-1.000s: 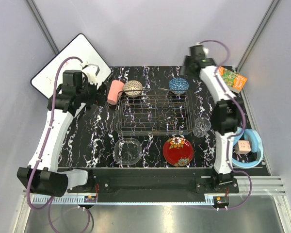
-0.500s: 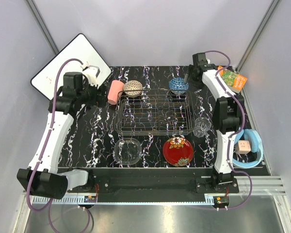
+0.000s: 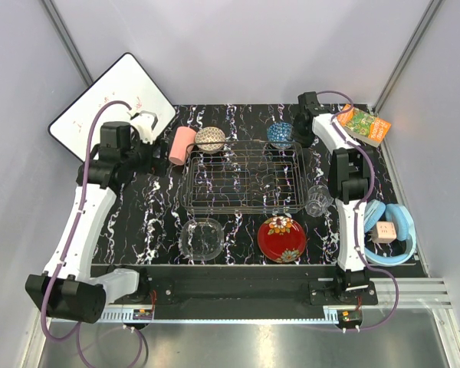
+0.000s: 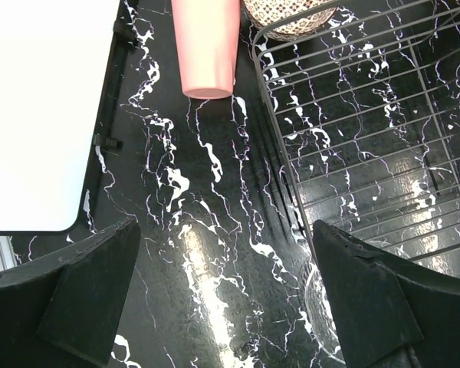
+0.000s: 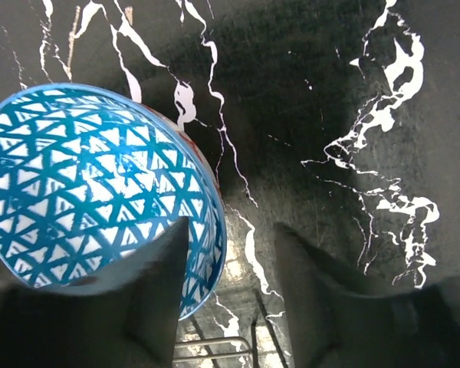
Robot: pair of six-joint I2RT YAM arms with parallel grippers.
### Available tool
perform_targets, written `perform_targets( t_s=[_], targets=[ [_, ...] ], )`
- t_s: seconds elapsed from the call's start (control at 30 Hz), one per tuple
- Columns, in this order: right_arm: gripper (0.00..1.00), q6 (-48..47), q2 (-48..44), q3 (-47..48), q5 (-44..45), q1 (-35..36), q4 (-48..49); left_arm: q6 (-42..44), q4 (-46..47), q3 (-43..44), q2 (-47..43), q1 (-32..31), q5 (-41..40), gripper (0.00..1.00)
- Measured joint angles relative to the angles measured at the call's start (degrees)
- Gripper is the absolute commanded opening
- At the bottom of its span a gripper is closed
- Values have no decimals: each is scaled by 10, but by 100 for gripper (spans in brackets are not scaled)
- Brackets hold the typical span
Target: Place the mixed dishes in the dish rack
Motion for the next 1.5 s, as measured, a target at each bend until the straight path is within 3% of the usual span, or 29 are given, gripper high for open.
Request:
perform_targets(
  t_s=[0.07,0.1,0.27,0.5,0.67,1.0,1.1,1.2,1.33,1.5],
  targets=[
    [38,-1,4,1,0,0,0,1,1,-3,-4,0,-2,99],
    [27,0,5,2,0,0,0,1,1,-5,-5,0,-3,99],
    [1,0,7,2,2,-1,2,2,1,-8,-14,0,-9,99],
    [0,-12,0,2,10,-3,3,5,5,-13,-34,0,-17,99],
    [0,-37,-34,2,80,-3,-20,5,5,-26,-44,0,-20,99],
    [0,-87,-232,-1,268,4,-35,4,5,-27,-67,0,-28,99],
    [0,-132,-313,-56,365,45,-9,4,5,-27,-71,0,-28,99],
    [0,-209,-373,-136,481,137,28,4,4,-27,-72,0,-28,99],
    [0,-325,-372,-232,598,242,110,4,1,-27,-75,0,-28,99],
    [0,-399,-355,-296,670,261,137,4,-4,-27,-82,0,-28,99]
  ],
)
